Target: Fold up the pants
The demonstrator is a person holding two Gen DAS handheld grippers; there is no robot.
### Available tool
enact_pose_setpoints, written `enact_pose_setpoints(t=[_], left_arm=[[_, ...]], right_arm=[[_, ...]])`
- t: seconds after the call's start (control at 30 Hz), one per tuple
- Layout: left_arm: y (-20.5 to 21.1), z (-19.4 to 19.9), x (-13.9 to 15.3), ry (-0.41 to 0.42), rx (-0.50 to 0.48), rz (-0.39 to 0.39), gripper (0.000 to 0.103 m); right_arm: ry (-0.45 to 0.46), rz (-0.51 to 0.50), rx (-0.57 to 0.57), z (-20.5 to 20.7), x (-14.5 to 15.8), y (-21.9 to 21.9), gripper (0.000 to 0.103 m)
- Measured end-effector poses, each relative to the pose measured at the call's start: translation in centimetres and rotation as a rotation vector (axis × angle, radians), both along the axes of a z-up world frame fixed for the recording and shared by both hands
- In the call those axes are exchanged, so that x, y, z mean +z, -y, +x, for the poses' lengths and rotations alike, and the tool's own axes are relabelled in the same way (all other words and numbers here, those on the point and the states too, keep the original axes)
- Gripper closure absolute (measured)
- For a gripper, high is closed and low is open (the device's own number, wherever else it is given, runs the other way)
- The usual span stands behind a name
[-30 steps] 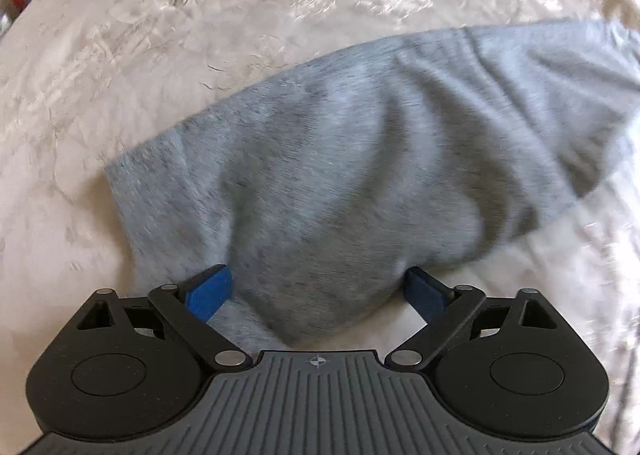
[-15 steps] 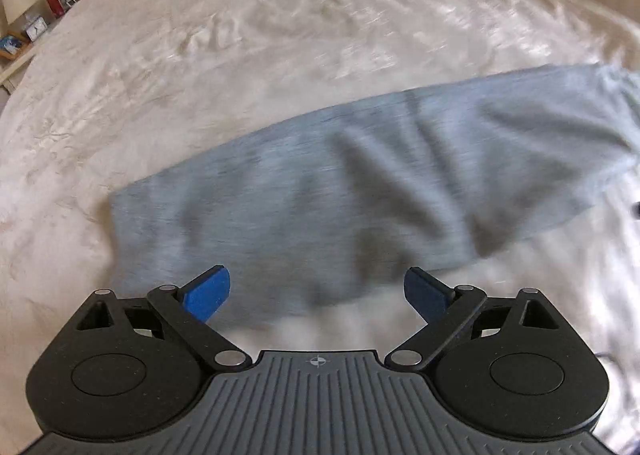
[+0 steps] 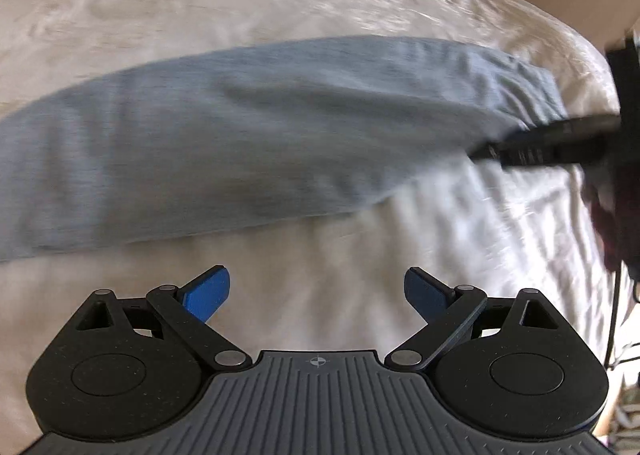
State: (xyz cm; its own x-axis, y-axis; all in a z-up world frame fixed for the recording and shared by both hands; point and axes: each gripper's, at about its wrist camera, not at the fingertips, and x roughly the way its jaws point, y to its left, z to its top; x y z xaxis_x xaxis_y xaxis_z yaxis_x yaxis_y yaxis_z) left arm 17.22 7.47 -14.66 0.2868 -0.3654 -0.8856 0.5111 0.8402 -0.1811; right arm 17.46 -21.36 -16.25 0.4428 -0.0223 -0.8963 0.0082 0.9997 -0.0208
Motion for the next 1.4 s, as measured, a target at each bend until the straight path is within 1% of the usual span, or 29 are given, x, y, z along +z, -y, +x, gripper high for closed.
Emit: enact_pose_setpoints(t=[0.07, 0.13, 0.3, 0.37, 0.43, 0.47, 0.53, 0.57, 0.63, 0.7, 0.77, 0.8, 0.83, 0.87, 0.9, 0.93, 1.0, 1.07, 1.1, 1.13, 1.17, 1.2, 1.27, 1.3, 1.4], left_arm=[[2.4, 0.1, -0.7, -0.013, -0.005, -0.008, 0.008], [4.6, 0.4, -1.1, -0.016, -0.021, 0.001, 0.008], [8.1, 2.4, -1.4, 0.003, -0.052, 0.031, 0.008], [9.1, 3.3, -1.6, 0.008, -0.065, 0.053, 0.008], [9.6, 4.3, -1.7, 0.010, -0.069, 0.075, 0.008], [9.8, 4.8, -1.5, 0.006, -0.066, 0.071, 0.008], [9.5, 5.5, -0.7, 0.012, -0.060, 0.039, 0.008], [9.2, 5.8, -0.3, 0.014, -0.056, 0.031, 0.008], [9.0, 6.5, 0.3, 0.011, -0.054, 0.024, 0.008], [8.6, 7.0, 0.8, 0.005, -0.062, 0.014, 0.008], [8.8, 7.3, 1.1, -0.003, -0.073, 0.015, 0.008], [8.8, 7.4, 1.2, -0.004, -0.082, 0.018, 0.008], [8.9, 7.5, 1.3, -0.004, -0.092, 0.022, 0.008], [8.9, 7.5, 1.4, -0.002, -0.100, 0.023, 0.008], [9.1, 7.6, 1.5, -0.002, -0.107, 0.026, 0.008], [9.3, 7.8, 1.6, -0.002, -0.112, 0.028, 0.008], [9.2, 7.8, 1.9, 0.002, -0.119, 0.027, 0.008], [9.0, 7.8, 2.2, 0.003, -0.118, 0.024, 0.008], [8.9, 7.9, 2.3, 0.004, -0.116, 0.022, 0.008], [8.8, 7.9, 2.4, 0.006, -0.113, 0.019, 0.008], [8.7, 7.8, 2.5, 0.009, -0.110, 0.016, 0.008], [8.5, 7.8, 2.6, 0.013, -0.107, 0.015, 0.008], [8.1, 7.3, 2.9, 0.018, -0.113, 0.001, 0.008], [7.9, 7.0, 3.0, 0.010, -0.127, -0.018, 0.008], [7.3, 5.2, 2.8, -0.036, -0.189, -0.084, 0.008]], right_arm=[[0.010, 0.024, 0.019, 1.0, 0.9, 1.7, 0.065], [0.018, 0.061, 0.022, 1.7, 1.7, 3.0, 0.065], [0.004, 0.189, -0.020, 2.5, 2.3, 5.5, 0.065], [-0.005, 0.229, -0.033, 2.6, 2.2, 6.0, 0.066], [-0.007, 0.243, -0.045, 2.7, 2.3, 6.3, 0.065], [-0.009, 0.258, -0.061, 2.6, 2.3, 6.6, 0.065], [-0.015, 0.316, -0.110, 1.9, 2.5, 7.6, 0.065], [-0.022, 0.358, -0.136, 1.4, 2.4, 8.0, 0.061], [-0.043, 0.414, -0.149, 0.2, 2.1, 8.2, 0.056], [-0.065, 0.404, -0.128, -0.9, 1.3, 7.5, 0.052], [-0.068, 0.383, -0.102, -1.9, 0.3, 6.5, 0.043], [-0.066, 0.390, -0.100, -2.1, -0.3, 6.2, 0.036], [-0.060, 0.407, -0.104, -2.1, -0.9, 5.9, 0.032], [-0.046, 0.426, -0.113, -2.0, -1.4, 5.7, 0.026], [-0.027, 0.445, -0.129, -1.9, -1.8, 5.6, 0.022], [-0.006, 0.469, -0.149, -1.8, -2.1, 5.6, 0.021], [0.041, 0.536, -0.194, -1.1, -2.5, 5.9, 0.012], [0.072, 0.592, -0.247, -0.3, -2.8, 6.3, 0.010], [0.081, 0.626, -0.263, 0.1, -2.8, 6.5, 0.011], [0.085, 0.663, -0.282, 0.4, -2.8, 6.7, 0.034], [0.063, 0.703, -0.296, 0.9, -2.9, 7.0, 0.081], [0.031, 0.718, -0.312, 1.2, -2.9, 7.2, 0.091], [-0.006, 0.712, -0.303, 1.4, -1.9, 7.5, 0.091], [-0.039, 0.705, -0.290, 1.4, -1.4, 7.6, 0.091], [-0.182, 0.732, -0.254, 1.3, 0.3, 7.9, 0.091]])
